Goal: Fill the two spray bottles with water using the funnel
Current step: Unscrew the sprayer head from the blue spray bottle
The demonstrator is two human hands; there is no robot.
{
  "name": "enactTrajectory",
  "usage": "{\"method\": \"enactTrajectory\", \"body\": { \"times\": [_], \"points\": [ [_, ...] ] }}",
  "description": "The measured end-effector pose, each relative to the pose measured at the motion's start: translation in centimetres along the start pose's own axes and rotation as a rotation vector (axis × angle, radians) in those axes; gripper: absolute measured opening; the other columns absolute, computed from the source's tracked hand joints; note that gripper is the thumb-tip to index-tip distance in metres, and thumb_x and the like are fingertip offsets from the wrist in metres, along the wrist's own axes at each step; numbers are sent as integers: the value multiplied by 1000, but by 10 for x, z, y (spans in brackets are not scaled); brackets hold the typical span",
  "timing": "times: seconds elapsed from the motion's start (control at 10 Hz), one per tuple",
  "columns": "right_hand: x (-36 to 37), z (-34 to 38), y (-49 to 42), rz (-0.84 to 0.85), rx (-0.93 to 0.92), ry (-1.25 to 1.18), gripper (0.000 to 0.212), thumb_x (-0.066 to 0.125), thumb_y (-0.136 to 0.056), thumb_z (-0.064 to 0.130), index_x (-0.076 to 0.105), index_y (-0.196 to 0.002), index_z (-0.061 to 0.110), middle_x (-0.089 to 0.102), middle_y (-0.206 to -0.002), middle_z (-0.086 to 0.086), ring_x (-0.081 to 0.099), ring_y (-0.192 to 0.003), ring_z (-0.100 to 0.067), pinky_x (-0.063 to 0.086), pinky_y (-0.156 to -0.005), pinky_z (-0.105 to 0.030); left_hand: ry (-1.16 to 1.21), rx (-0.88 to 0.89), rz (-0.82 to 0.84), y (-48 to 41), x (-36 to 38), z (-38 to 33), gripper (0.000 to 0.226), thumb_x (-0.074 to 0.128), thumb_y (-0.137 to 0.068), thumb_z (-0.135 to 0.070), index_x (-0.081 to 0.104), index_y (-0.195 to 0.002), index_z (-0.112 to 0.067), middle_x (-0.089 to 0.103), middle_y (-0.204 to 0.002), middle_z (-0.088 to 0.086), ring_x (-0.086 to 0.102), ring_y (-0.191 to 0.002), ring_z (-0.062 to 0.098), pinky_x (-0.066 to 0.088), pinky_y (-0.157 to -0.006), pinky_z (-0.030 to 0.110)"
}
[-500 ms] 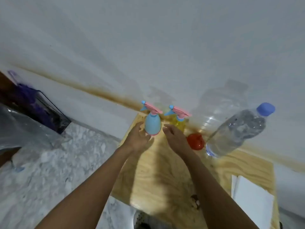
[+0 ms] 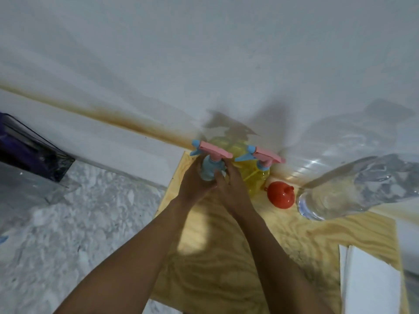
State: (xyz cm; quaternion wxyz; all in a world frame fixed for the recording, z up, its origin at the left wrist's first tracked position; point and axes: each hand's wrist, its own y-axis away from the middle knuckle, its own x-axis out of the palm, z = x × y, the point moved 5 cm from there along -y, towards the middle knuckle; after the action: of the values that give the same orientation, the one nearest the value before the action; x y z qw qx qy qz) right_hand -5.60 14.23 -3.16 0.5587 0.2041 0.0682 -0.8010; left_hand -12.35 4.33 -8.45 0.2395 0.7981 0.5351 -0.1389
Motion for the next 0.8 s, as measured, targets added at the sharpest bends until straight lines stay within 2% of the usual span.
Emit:
{"method": "enactTrajectory", "body": {
  "times": [0.1,0.2,0.3,0.4,0.5,0.6,0.7,0.8],
  "points": [
    [1,5,7,33,-20,5,31,49,-100,21,53,-131,25,58,-128,10,54,-116,-4,46,-93,-18,74,-6,10,8,-7,1,66,81,-76,-14,53,-136,-16,65,-127,3,63,-116,22,49,-90,27],
    [-7,16,23,84,-13,19,38,50,-100,28,51,-138,26,57,-135,9,51,-123,-3,43,-100,-25,149,99,26,32,-24,-13,68,83,-62,-42,58,-121,-22,69,-111,-8,67,-101,8,56,-84,29],
    [-22,30,47,104,-9,14,40,49,-100,37,49,-139,30,56,-136,15,50,-126,0,43,-107,-35,157,126,57,55,-32,-21,69,82,-60,-51,58,-121,-28,69,-108,-10,67,-98,7,58,-79,29],
    [-36,45,72,87,-29,-28,40,50,-98,40,51,-137,32,58,-133,17,51,-123,3,46,-105,-37,158,133,99,80,-39,-34,70,80,-59,-53,59,-121,-30,70,-106,-10,68,-94,5,54,-71,23],
    [-51,57,96,41,-84,-55,40,50,-97,40,53,-136,31,60,-132,15,54,-122,-2,50,-101,-40,163,164,133,109,-43,-55,66,84,-64,-49,60,-123,-32,69,-106,-14,66,-91,0,54,-72,20],
    [-68,65,119,-12,-118,-110,37,51,-99,35,56,-134,25,62,-131,12,56,-120,-3,51,-97,-33,205,205,146,141,-44,-78,63,87,-69,-38,59,-125,-30,69,-107,-15,66,-95,2,57,-77,24],
    [-85,78,139,-44,-130,-215,29,53,-100,25,60,-129,21,64,-126,11,58,-110,10,46,-86,-12,234,264,137,172,-43,-99,60,86,-76,-28,56,-128,-29,68,-110,-16,65,-99,2,52,-72,19],
    [-95,90,152,-54,-141,-264,29,57,-98,21,62,-126,16,66,-119,9,59,-95,18,43,-77,-3,251,303,117,199,-43,-116,60,84,-78,-26,54,-131,-32,66,-114,-20,64,-104,0,50,-74,17]
  ]
}}
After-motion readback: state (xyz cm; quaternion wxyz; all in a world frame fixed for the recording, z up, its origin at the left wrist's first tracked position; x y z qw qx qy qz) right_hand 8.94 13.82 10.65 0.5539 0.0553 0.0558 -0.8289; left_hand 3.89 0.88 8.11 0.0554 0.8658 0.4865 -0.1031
